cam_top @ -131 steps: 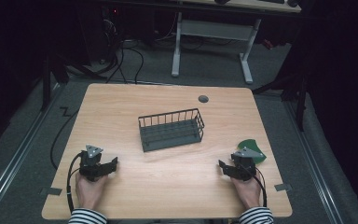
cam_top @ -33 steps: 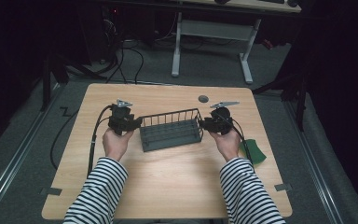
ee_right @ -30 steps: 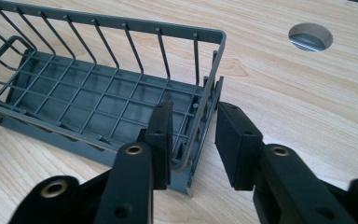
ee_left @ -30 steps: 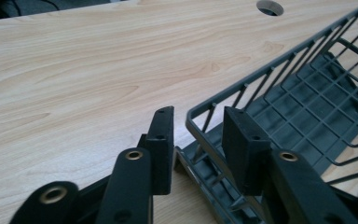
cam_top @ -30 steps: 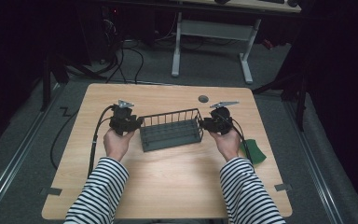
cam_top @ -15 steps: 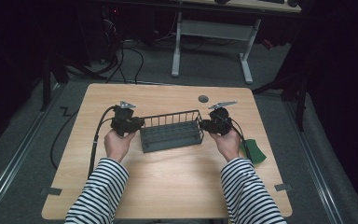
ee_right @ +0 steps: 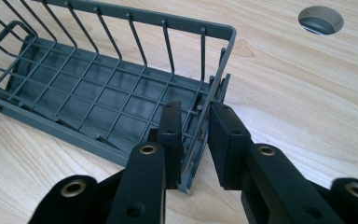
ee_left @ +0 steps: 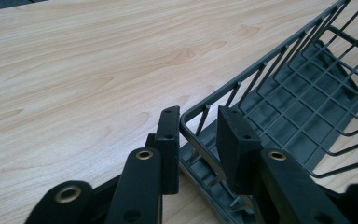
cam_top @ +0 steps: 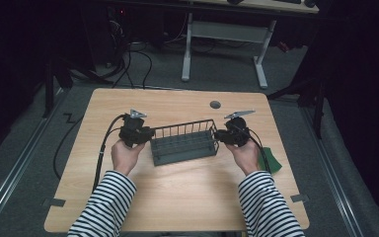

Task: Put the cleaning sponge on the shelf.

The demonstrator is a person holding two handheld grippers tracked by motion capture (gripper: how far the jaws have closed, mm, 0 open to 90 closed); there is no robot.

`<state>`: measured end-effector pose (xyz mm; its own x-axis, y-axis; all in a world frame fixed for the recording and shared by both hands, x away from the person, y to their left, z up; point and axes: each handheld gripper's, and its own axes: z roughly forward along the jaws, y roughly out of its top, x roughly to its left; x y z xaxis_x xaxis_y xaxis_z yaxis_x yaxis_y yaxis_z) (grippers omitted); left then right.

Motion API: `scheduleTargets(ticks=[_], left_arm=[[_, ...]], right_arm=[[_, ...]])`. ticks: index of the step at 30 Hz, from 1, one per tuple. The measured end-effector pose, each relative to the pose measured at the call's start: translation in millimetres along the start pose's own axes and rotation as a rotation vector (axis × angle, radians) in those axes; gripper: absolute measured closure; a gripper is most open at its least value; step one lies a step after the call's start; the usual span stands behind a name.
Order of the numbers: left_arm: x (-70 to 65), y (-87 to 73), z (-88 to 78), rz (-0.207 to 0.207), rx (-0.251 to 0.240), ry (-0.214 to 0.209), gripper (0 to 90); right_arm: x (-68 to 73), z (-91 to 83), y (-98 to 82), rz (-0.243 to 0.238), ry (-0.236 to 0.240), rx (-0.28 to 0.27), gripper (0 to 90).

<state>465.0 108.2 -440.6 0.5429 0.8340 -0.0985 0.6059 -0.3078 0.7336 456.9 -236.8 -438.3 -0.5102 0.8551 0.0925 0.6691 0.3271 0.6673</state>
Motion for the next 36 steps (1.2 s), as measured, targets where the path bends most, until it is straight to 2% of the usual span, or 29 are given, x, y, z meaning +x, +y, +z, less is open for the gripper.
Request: scheduleTargets(ticks=[15,19,27,30,36], left_arm=[[-10.5,-6.6,-6.4,0.015,-0.005,-0.037,72.2],[-17.3,-7.8,-6.9,0.031,-0.004,-0.047,72.1],[-28.5,-10.4,-6.9,0.048,0.002,-0.069,73.3],[-33.0,-12.6,-6.6,0.046,-0.001,-0.08,73.5],[-40.6,-15.6,-9.1,0.058,0.0,-0.09,73.4]], right_arm=[[0.9,-11.1,-9.7,-0.028,0.001,0.018,75.6],[-1.4,-16.2,-16.5,-0.007,0.015,0.011,75.4],[-2.7,-26.8,-26.0,-0.025,0.005,0.02,75.5],[-6.0,-32.6,-34.2,0.001,0.027,0.01,75.4],[-2.9,-40.0,-39.7,-0.03,0.007,0.027,75.2]])
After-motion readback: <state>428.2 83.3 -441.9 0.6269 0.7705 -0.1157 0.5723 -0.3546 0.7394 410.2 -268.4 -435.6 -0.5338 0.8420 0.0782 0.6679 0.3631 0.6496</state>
